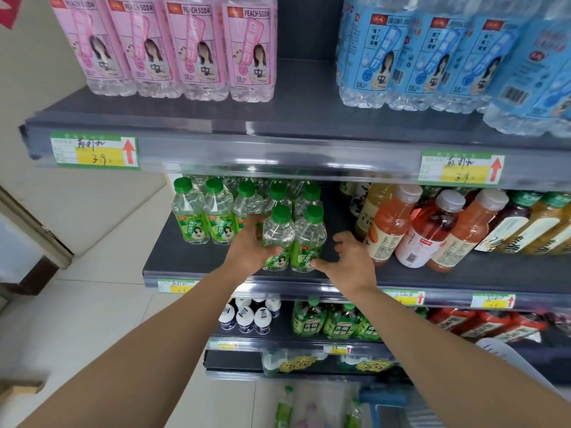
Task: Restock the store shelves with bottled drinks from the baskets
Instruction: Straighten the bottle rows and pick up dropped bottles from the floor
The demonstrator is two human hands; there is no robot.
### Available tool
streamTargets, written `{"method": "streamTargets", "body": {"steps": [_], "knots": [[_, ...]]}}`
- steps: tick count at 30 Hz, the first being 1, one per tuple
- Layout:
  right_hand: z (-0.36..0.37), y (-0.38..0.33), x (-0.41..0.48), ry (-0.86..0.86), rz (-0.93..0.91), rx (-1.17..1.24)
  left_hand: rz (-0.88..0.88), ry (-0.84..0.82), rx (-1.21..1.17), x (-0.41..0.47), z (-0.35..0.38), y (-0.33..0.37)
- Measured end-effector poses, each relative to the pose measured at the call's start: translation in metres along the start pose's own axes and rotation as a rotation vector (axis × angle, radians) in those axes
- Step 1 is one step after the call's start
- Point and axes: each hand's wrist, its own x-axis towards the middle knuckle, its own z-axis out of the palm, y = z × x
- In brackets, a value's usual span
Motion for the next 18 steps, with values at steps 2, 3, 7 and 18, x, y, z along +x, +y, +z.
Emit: {"method": "streamTargets", "body": {"steps": [2, 3, 7, 18], "knots": [[-0.001, 0.001, 0.000, -0.004, 0.005, -0.001, -0.034, 0.001, -0.031, 0.002, 0.001, -0.003], [-0.001, 0.001, -0.001, -0.004, 0.007, 0.000, -0.042, -0.004, -0.044, 0.003, 0.002, -0.005], [-0.001, 0.000, -0.005, -0.019, 0.013, 0.003, -0.021, -0.005, 0.009, 0.004, 0.003, -0.007], [-0.016, 0.018, -0.049, -0.073, -0.049, -0.230, 0.126, 0.180, 0.228, -0.044, 0.011, -0.015]]}}
